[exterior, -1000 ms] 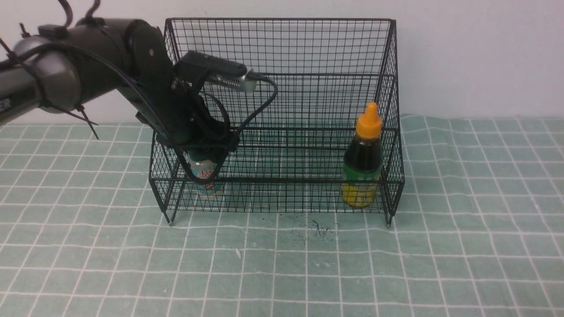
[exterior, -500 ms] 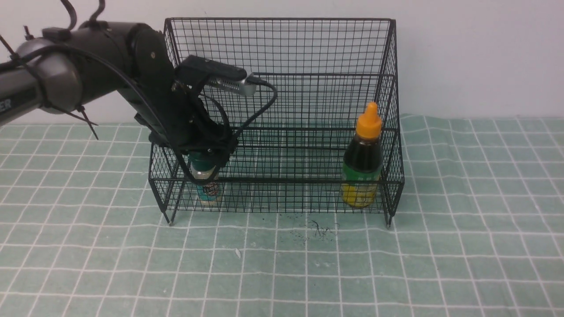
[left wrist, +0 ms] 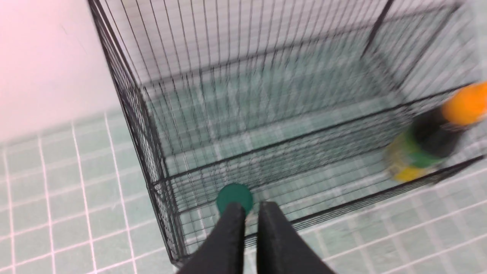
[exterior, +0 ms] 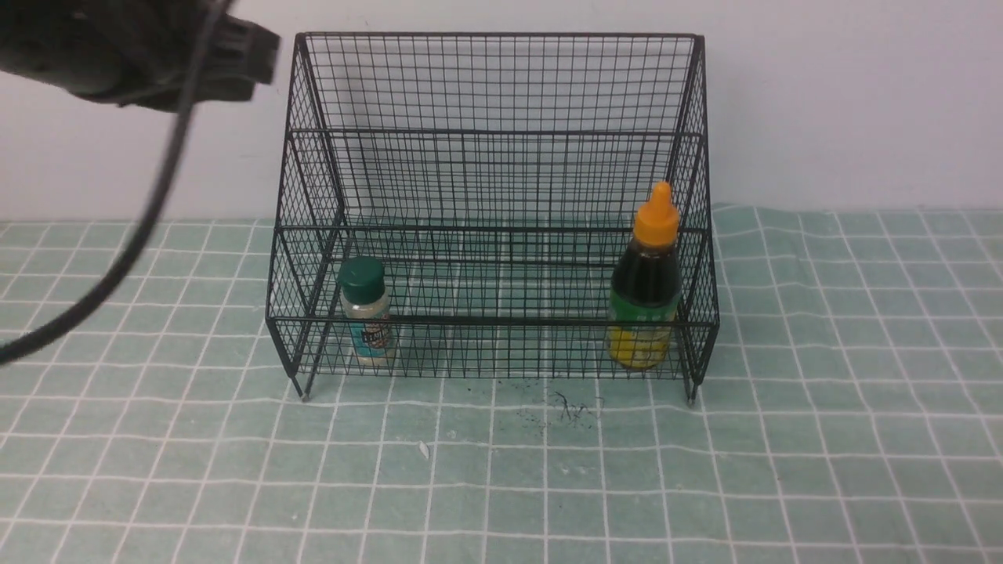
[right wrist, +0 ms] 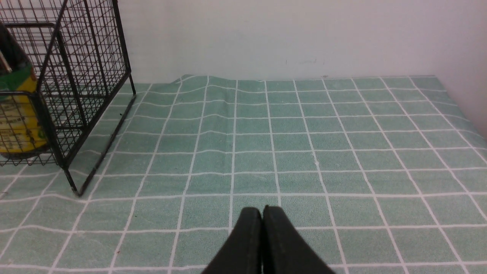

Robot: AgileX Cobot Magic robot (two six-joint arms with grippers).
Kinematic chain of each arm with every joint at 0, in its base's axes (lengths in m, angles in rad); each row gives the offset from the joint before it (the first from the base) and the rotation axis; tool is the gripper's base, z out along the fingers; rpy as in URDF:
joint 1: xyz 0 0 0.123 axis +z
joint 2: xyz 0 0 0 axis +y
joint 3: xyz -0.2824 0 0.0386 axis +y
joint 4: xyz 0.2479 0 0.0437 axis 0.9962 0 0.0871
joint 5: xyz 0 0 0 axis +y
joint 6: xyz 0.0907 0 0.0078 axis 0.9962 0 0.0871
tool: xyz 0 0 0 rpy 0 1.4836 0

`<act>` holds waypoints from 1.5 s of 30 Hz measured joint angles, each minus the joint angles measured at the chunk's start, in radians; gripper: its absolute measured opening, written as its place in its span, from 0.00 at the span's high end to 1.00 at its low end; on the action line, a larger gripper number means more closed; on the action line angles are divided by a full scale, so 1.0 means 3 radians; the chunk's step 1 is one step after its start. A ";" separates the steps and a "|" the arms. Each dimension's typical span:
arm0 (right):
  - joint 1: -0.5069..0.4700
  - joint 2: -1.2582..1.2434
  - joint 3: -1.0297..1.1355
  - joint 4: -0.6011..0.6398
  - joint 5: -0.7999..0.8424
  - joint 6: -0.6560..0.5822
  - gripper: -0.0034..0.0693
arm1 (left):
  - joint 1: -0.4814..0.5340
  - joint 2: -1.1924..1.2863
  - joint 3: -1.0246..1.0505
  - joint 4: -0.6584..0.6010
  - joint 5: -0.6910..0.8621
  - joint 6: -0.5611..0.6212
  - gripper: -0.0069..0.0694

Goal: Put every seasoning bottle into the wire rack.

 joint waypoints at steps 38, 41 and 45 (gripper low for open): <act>0.0000 0.0000 0.0000 0.0000 0.0003 -0.0001 0.97 | 0.0434 -0.4054 0.4547 0.0151 -0.1990 0.0155 0.92; 0.0000 0.0000 0.0000 0.0000 0.0003 -0.0001 0.97 | 0.0534 -0.4054 0.4787 0.0259 -0.1968 0.0155 0.92; 0.0000 0.0000 0.0000 0.0000 0.0003 -0.0001 0.97 | 0.0626 -0.4054 0.4830 0.0298 -0.1861 0.0144 0.92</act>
